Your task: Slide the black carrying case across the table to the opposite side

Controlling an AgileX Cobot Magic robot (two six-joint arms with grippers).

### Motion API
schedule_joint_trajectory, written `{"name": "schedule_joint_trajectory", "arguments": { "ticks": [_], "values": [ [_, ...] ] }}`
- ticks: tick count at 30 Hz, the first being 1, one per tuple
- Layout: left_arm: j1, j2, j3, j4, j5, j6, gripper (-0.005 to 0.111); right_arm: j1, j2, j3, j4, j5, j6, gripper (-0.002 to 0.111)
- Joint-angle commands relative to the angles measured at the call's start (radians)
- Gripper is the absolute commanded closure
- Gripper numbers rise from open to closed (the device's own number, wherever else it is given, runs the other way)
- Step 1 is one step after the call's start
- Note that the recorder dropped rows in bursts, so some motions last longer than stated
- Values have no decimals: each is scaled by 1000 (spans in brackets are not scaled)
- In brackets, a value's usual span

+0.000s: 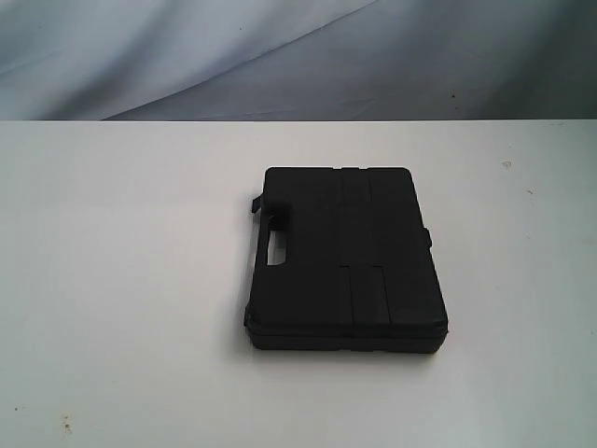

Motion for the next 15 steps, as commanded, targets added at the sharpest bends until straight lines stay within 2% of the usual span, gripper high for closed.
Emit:
{"name": "schedule_joint_trajectory", "arguments": {
  "ticks": [1,6,15],
  "values": [
    [5,-5,4,-2,-2,-3,106,-8,-6,4,-16,6,-4,108],
    [5,-5,4,-2,-12,-5,106,-8,-6,4,-16,6,-4,108],
    [5,-5,4,7,-134,-34,106,-8,-6,4,-16,6,-4,108]
  ]
}}
